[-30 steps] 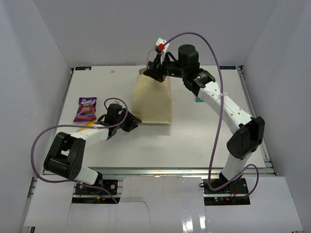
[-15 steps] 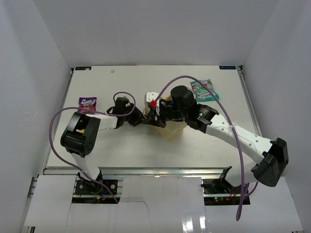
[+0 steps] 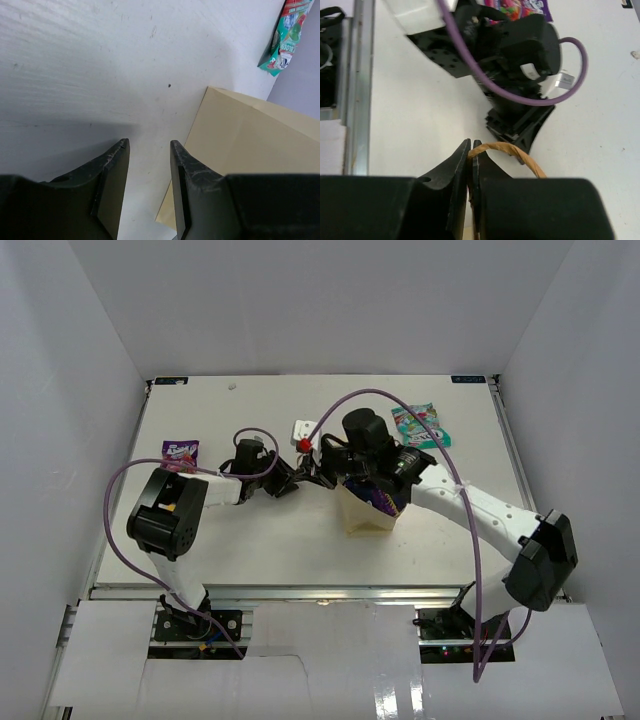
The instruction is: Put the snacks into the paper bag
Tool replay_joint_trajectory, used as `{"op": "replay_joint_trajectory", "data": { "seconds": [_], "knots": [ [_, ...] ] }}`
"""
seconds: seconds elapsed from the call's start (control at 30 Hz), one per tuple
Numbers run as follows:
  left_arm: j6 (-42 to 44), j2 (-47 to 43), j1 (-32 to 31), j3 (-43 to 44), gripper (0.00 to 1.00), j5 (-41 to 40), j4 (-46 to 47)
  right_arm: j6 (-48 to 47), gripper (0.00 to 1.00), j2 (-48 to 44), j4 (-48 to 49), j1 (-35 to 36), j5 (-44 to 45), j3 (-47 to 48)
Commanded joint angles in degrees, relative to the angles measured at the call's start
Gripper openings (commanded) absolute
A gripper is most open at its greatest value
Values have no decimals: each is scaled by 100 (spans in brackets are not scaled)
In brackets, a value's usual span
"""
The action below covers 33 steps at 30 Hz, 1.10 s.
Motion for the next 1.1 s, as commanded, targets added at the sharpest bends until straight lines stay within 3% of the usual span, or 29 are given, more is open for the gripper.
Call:
{"op": "replay_joint_trajectory", "data": {
  "seconds": [0.0, 0.07, 0.13, 0.17, 0.23, 0.27, 0.37, 0.8, 0.97, 1.07],
  "knots": [
    [-99, -276, 17, -133, 48, 221, 190, -14, 11, 424, -34, -328, 137, 742],
    [-134, -320, 17, -177, 48, 283, 251, -57, 17, 654, -491, -443, 5, 1191],
    [-161, -346, 17, -221, 49, 354, 313, -416, 29, 584, -850, -443, -240, 1299],
    [-161, -372, 8, -230, 49, 371, 339, -783, 44, 514, -1253, -434, -581, 1316],
    [-161, -408, 8, -248, 49, 407, 374, -1224, 59, 260, -1668, -443, -812, 1282],
    [-161, -434, 8, -239, 50, 415, 383, -1426, 72, 163, -1983, -434, -822, 1273],
    [-143, -443, 17, -213, 50, 442, 418, -2016, 82, -268, -2284, -443, -446, 1141],
    [-47, -442, 17, -98, 52, 556, 471, -2519, 87, -1543, -3199, -452, 645, 877],
    [59, -601, 17, -133, 54, 547, 462, -2246, 92, -1763, -2761, -452, 1927, 1106],
    [243, -820, 17, -204, 58, 504, 462, -2569, 96, -1667, -2637, -452, 2780, 1167]
  ]
}}
